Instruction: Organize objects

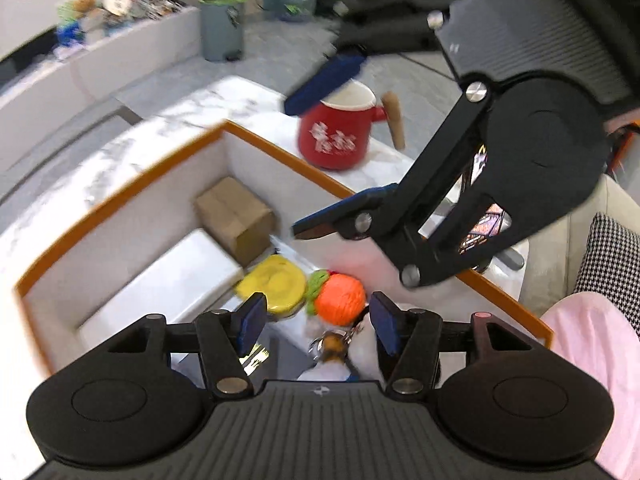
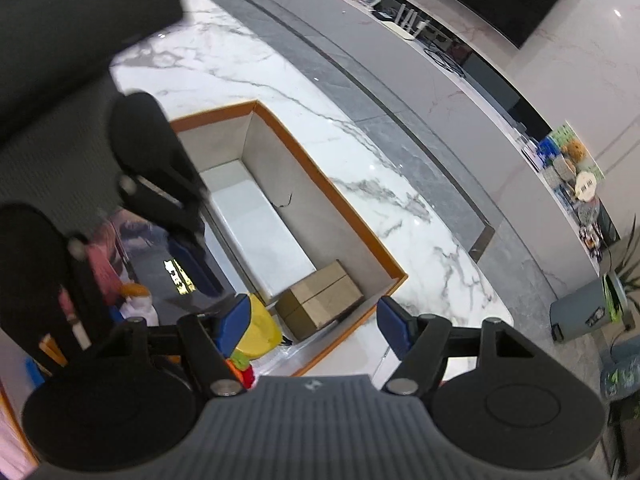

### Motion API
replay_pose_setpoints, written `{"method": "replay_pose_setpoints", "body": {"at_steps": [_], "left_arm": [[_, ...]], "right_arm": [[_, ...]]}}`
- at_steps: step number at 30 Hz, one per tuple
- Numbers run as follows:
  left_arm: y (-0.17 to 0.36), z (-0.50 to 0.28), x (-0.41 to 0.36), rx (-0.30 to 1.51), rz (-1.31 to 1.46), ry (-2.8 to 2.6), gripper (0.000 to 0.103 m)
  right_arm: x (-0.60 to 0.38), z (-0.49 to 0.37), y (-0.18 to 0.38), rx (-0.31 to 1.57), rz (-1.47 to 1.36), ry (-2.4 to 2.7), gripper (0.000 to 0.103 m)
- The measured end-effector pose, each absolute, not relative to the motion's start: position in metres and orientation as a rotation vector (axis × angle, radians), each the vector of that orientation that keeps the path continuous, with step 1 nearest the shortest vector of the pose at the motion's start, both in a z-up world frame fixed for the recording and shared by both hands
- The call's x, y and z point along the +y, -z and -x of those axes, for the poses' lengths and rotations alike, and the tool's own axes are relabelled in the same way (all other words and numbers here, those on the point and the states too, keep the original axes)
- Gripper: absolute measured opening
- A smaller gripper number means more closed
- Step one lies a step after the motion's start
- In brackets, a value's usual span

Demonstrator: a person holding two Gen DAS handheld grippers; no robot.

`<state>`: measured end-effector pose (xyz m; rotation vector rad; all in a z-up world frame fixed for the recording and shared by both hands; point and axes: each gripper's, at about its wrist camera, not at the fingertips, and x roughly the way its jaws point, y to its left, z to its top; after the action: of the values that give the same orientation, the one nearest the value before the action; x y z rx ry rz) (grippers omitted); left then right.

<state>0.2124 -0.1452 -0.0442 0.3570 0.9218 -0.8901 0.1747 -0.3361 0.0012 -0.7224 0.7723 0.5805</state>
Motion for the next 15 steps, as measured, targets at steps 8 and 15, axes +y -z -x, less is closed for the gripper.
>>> {"method": "replay_pose_setpoints", "body": {"at_steps": [8, 15], "left_arm": [[-0.007, -0.174, -0.090, 0.794, -0.281, 0.739, 0.066], [-0.039, -0.124, -0.051, 0.736, -0.264, 0.613, 0.067]], "right_arm": [[-0.309, -0.147, -0.032, 0.774, 0.538, -0.507, 0.073], [-0.277, -0.096, -0.052, 0.761, 0.377, -0.437, 0.078]]}}
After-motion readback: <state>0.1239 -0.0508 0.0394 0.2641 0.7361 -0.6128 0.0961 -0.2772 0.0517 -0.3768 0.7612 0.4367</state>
